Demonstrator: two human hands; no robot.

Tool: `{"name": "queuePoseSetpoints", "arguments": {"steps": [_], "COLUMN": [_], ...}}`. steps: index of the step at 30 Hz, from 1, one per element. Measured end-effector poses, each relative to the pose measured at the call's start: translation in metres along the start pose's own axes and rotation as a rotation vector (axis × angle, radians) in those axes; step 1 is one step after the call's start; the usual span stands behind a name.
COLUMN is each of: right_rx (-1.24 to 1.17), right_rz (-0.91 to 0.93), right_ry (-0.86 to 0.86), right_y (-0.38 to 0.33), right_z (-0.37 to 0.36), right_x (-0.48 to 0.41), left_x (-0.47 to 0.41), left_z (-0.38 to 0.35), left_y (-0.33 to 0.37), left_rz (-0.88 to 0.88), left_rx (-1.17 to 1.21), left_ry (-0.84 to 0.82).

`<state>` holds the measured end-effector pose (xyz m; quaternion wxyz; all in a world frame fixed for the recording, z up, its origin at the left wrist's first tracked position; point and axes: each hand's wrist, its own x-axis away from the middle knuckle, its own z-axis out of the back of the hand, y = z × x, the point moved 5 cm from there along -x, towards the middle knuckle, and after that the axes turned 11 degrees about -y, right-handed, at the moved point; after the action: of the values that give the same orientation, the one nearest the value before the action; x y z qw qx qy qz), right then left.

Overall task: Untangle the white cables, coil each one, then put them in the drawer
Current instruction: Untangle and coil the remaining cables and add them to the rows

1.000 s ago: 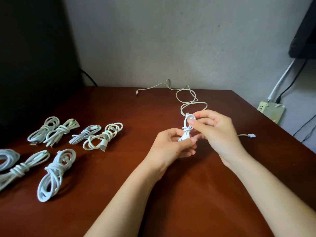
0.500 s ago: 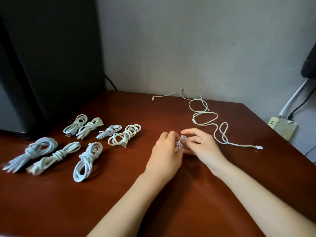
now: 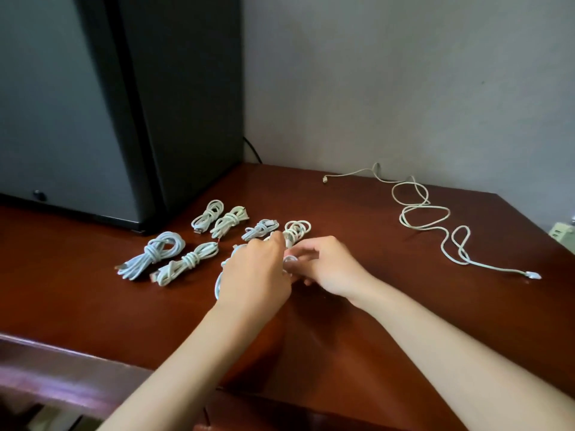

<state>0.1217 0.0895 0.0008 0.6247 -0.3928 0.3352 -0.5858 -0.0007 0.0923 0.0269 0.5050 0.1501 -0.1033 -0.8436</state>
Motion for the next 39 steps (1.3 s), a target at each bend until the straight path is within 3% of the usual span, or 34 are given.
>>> {"name": "queuePoseSetpoints", "arguments": {"steps": [4,8,15,23,32,35,39], "right_rx": [0.317,0.462,0.334,0.317,0.527,0.744,0.821], "right_rz": [0.009,0.085,0.139,0.101,-0.093,-0.29,-0.556], "right_ry": [0.067,0.119,0.18,0.357,0.707,0.663,0.559], "right_y": [-0.002,-0.006,-0.015,-0.007,0.06,0.084,0.103], "right_z": [-0.012,-0.017,0.01,0.091,0.177,0.185,0.192], "right_x": [-0.007,-0.003,0.01,0.038,0.078,0.078,0.075], "left_x": [0.007,0.008,0.008,-0.023,-0.062,-0.064,-0.067], "left_z": [-0.003,-0.007,0.008,0.005,-0.059,-0.077,-0.085], "left_y": [-0.006,-0.004,0.02,0.093,0.141,0.146,0.145], "left_rz": [0.046,0.064,-0.029,-0.198,-0.277,-0.383,-0.433], "left_rx": [-0.118,-0.19,-0.374,-0.177,0.119,0.134,0.142], "left_ry": [-0.013,-0.036,0.0,0.091,0.049,0.068,0.106]}}
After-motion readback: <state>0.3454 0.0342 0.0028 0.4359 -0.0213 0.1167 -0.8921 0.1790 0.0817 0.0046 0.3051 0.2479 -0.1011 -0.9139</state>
